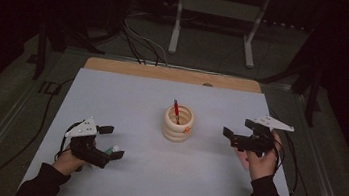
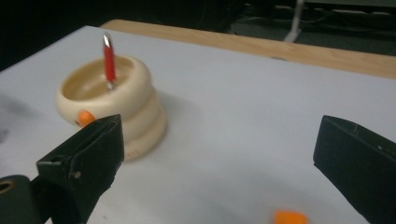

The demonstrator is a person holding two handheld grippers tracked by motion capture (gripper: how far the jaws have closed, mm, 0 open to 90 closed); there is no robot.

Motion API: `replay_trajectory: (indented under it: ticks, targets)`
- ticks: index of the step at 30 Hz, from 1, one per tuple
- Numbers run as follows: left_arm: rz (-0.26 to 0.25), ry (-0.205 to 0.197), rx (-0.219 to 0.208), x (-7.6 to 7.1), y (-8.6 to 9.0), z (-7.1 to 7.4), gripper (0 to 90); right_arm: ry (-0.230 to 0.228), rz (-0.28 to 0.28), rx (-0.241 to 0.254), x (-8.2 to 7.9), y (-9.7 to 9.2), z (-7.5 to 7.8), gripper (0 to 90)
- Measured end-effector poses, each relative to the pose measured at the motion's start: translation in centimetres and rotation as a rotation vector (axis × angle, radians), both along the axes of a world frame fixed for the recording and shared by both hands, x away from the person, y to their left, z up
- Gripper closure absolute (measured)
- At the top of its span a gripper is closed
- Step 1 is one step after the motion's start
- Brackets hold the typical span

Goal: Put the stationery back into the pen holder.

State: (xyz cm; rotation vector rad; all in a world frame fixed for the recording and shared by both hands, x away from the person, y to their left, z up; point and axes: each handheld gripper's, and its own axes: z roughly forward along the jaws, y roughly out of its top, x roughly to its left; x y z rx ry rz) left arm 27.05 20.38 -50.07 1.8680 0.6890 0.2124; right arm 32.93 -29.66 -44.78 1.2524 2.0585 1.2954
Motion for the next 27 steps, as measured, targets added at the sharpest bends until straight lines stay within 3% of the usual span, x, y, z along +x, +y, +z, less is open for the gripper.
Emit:
replay_trajectory:
  ticks: [3,11,20,27]
  targets:
    - [0.002,0.000,-0.003,0.0,0.0,0.0,0.4,0.012,-0.011,-0.006,-0.5,-1.0,-0.7,1.9]
    - [-0.001,-0.002,-0.003,0.0,-0.1,0.1,0.4,0.104,-0.031,0.005,-1.4,-3.1,-3.2,1.9]
    - [-0.003,-0.002,-0.004,0.0,-0.1,0.1,0.4,0.120,-0.076,-0.005,-2.3,-4.4,-4.2,1.9]
    - [-0.004,-0.001,-0.002,0.0,-0.1,0.1,0.4,0.127,-0.106,-0.041,-3.1,-4.6,-4.7,2.0]
